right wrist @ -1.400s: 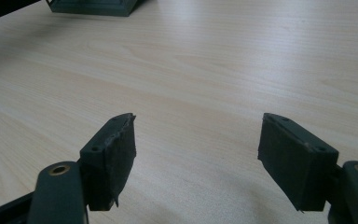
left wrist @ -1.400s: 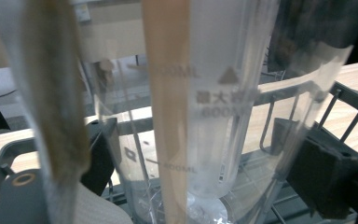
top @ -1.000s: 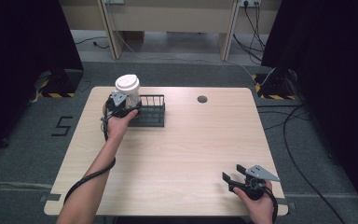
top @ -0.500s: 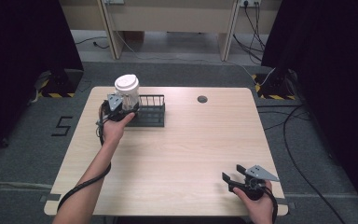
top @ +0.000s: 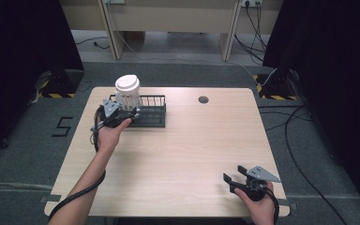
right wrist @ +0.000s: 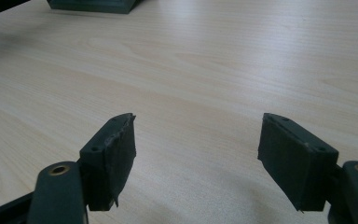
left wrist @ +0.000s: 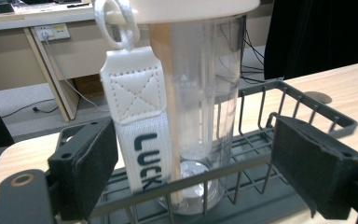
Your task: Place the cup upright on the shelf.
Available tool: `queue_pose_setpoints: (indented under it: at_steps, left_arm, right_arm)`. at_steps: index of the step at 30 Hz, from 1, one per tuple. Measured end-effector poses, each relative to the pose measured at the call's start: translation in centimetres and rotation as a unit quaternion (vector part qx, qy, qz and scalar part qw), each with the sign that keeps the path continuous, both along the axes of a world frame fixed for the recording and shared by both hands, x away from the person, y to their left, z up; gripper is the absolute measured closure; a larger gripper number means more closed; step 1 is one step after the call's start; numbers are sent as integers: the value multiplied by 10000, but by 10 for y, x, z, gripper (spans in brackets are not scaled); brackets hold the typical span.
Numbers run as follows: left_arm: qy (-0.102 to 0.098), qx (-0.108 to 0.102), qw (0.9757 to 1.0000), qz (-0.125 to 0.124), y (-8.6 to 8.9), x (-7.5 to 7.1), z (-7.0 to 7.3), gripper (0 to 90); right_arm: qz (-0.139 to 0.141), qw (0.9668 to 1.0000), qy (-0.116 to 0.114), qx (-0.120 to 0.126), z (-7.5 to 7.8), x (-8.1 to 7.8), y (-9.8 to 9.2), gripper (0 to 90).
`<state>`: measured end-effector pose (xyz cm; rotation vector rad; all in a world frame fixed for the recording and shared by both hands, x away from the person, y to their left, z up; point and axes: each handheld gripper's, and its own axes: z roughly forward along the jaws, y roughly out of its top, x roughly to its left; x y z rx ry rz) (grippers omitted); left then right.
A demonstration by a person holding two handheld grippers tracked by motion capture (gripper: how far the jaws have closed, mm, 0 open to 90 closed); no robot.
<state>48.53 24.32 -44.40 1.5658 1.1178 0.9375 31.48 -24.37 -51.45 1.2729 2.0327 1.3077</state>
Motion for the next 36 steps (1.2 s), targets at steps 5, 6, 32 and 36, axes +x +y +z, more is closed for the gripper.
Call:
queue_pose_setpoints:
  at_steps: [5, 6, 32, 36]
  left_arm:
    - [-10, 20, 10000, 30, 6, -11, -2, 144]
    - [-12, 34, 10000, 34, 7, -13, -2, 144]
    - [-22, -14, 10000, -62, 24, -66, -17, 146]
    - [-23, -10, 10000, -74, 27, -73, -19, 146]
  right_arm:
    - [-2, 10000, -1, 0, 0, 0, 0, 280]
    - [-3, 10000, -3, -3, 0, 0, 0, 280]
    - [-14, 10000, 5, -33, 0, 0, 0, 281]
    - [-15, 10000, -5, -40, 0, 0, 0, 281]
